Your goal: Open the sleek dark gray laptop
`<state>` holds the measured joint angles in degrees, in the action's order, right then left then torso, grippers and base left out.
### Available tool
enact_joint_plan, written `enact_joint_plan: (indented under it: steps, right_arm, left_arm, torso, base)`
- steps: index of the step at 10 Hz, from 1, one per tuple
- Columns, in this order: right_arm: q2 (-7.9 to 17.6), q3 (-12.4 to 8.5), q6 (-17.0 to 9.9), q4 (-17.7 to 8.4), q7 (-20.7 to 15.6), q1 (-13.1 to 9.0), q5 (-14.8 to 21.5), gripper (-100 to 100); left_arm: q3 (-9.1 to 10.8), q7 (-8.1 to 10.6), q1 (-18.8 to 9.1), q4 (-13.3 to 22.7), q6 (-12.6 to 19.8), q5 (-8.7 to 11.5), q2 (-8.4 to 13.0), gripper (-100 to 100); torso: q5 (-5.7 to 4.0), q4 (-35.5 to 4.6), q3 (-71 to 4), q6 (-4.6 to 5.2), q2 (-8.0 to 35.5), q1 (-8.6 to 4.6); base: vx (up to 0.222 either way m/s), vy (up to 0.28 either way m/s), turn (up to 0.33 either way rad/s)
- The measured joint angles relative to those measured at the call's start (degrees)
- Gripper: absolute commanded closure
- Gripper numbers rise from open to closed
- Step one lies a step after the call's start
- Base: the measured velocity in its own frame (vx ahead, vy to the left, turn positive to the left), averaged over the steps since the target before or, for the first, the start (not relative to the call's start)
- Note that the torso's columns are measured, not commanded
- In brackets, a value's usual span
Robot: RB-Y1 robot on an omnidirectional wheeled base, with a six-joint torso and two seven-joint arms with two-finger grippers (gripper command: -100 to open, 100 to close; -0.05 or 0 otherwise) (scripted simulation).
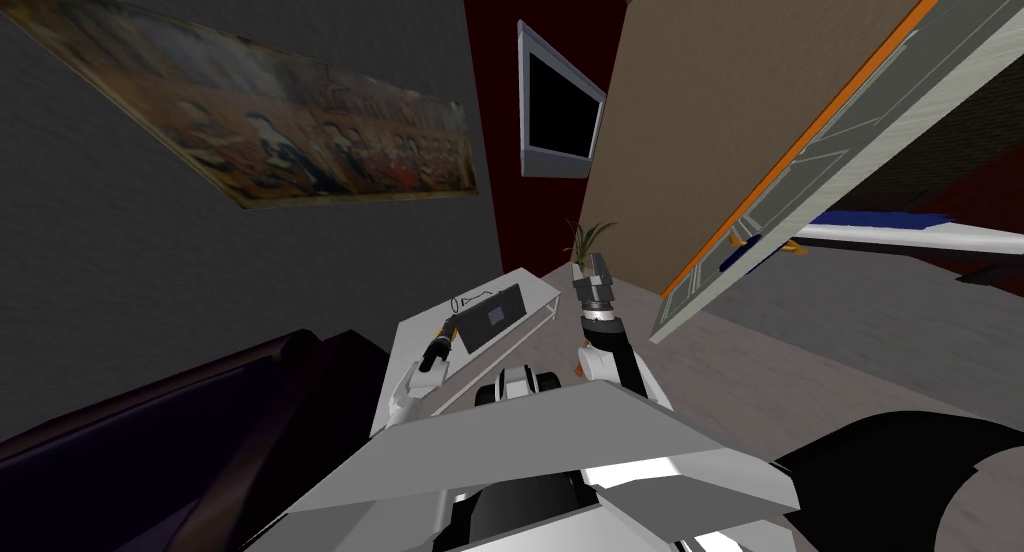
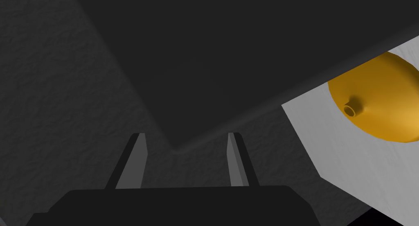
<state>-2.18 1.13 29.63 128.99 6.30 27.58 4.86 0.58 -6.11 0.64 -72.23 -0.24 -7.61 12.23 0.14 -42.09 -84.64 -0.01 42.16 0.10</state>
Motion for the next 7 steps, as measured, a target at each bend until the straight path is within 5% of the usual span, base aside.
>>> enact_joint_plan:
  steps: [5,7]
  right_arm:
    - [0.0,0.0,0.0,0.0,0.0,0.0,0.0,0]
    - [0.01,0.0,0.0,0.0,0.0,0.0,0.0,0]
  left_arm:
    - [-0.57,1.86,-2.22,-0.85,6.62,0.26,0.99,100]
    - [-0.63,2.71,-4.88,1.88,7.77,0.75,0.96,100]
  torso:
    - [-0.05,-0.02,-0.02,-0.07,-0.01,-0.01]
    - [0.04,-0.03,-0.02,0.07,-0.08,0.15]
  base:
    - [-0.02,0.021,-0.029]
    - [-0.023,0.089,-0.093]
